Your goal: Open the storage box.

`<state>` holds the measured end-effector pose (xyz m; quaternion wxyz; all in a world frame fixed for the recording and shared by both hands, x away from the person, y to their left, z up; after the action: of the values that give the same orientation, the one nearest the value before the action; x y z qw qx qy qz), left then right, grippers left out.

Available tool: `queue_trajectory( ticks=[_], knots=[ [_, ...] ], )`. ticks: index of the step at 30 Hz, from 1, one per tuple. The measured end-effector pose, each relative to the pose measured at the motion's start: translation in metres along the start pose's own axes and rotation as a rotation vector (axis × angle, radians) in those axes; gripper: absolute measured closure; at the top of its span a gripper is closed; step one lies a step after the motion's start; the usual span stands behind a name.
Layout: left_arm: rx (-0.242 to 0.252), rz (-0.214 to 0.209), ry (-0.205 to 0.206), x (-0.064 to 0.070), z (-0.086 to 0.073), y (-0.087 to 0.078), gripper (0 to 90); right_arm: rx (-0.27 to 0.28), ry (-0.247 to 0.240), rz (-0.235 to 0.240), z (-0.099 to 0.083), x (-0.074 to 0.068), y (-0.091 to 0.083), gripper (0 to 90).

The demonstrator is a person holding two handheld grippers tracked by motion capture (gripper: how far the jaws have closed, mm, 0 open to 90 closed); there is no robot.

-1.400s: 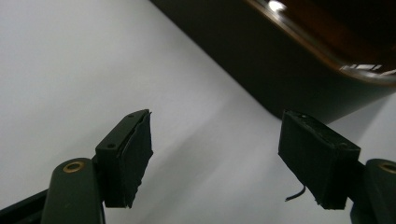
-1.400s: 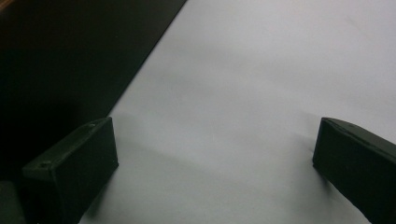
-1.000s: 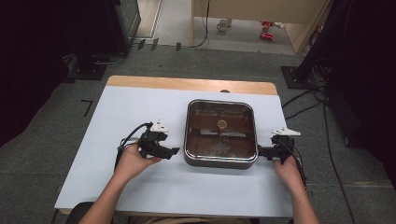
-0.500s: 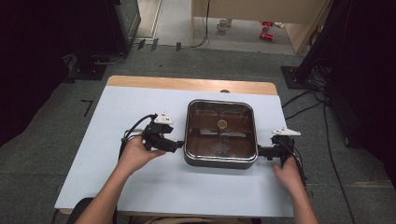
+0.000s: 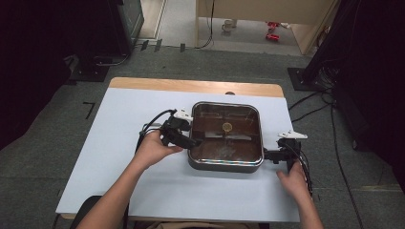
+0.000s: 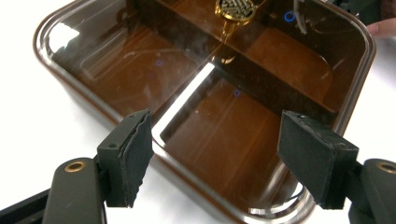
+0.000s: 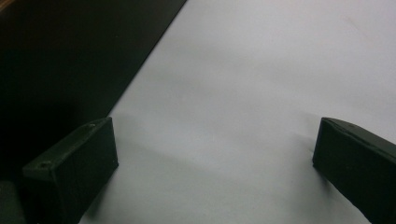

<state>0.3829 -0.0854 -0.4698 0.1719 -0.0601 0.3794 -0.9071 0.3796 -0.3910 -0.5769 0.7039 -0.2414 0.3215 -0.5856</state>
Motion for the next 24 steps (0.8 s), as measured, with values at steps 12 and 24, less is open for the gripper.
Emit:
queue_trajectory(
  ticks=[12, 24],
  knots=[
    [0.000, -0.023, 0.055, 0.005, 0.026, 0.026, 30.7, 0.001, -0.003, 0.000, 0.000, 0.000, 0.000, 0.0],
    [-0.004, -0.029, 0.093, 0.006, 0.048, 0.059, 33.7, 0.001, -0.001, 0.000, 0.000, 0.000, 0.000, 0.0]
  ],
)
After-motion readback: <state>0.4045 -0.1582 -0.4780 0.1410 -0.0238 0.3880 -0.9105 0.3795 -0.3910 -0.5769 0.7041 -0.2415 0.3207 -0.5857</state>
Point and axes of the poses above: each handheld gripper's, and its own axes: y roughly forward along the jaws, z roughly out of its top, x roughly to its right, the point moved 10 cm from there along y, roughly forward along the jaws, and after that the axes turned 12 degrees about y, right-handed, at the moved point
